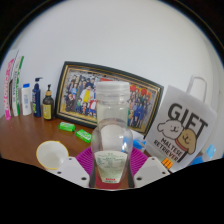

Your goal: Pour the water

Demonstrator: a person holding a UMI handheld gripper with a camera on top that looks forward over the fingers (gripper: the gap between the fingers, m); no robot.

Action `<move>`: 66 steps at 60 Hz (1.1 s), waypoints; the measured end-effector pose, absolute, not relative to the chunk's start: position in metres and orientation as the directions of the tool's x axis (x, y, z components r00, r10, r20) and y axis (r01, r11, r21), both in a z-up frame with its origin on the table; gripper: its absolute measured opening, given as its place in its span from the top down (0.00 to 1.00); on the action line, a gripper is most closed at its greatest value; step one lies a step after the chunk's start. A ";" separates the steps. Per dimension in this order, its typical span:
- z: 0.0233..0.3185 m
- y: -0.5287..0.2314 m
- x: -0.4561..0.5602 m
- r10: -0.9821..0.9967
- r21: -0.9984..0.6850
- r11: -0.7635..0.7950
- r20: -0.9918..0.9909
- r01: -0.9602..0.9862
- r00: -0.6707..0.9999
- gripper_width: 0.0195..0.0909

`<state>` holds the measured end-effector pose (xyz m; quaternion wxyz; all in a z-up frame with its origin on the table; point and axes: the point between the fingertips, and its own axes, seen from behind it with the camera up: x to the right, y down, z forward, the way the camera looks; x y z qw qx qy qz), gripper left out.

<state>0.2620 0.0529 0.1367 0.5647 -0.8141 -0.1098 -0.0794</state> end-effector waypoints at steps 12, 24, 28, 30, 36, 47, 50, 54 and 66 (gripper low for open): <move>0.091 0.064 0.279 0.065 -0.928 -0.363 0.063 0.083 0.996 0.66; 0.056 0.067 0.289 0.062 -0.925 -0.377 0.025 0.047 0.998 0.64; 0.056 0.067 0.288 0.056 -0.932 -0.361 0.010 0.030 0.998 0.65; 0.057 0.069 0.289 0.053 -0.935 -0.353 0.006 0.025 0.999 0.64; 0.057 0.070 0.289 0.062 -0.940 -0.341 0.010 0.030 0.998 0.55; 0.057 0.054 0.293 0.042 -0.916 -0.400 0.009 0.025 0.999 0.07; 0.062 0.044 0.293 0.039 -0.910 -0.412 0.020 0.035 0.999 0.08; 0.071 0.026 0.289 0.038 -0.901 -0.430 0.040 0.052 0.998 0.07; 0.102 -0.058 0.256 0.007 -0.853 -0.521 0.039 0.037 0.999 0.07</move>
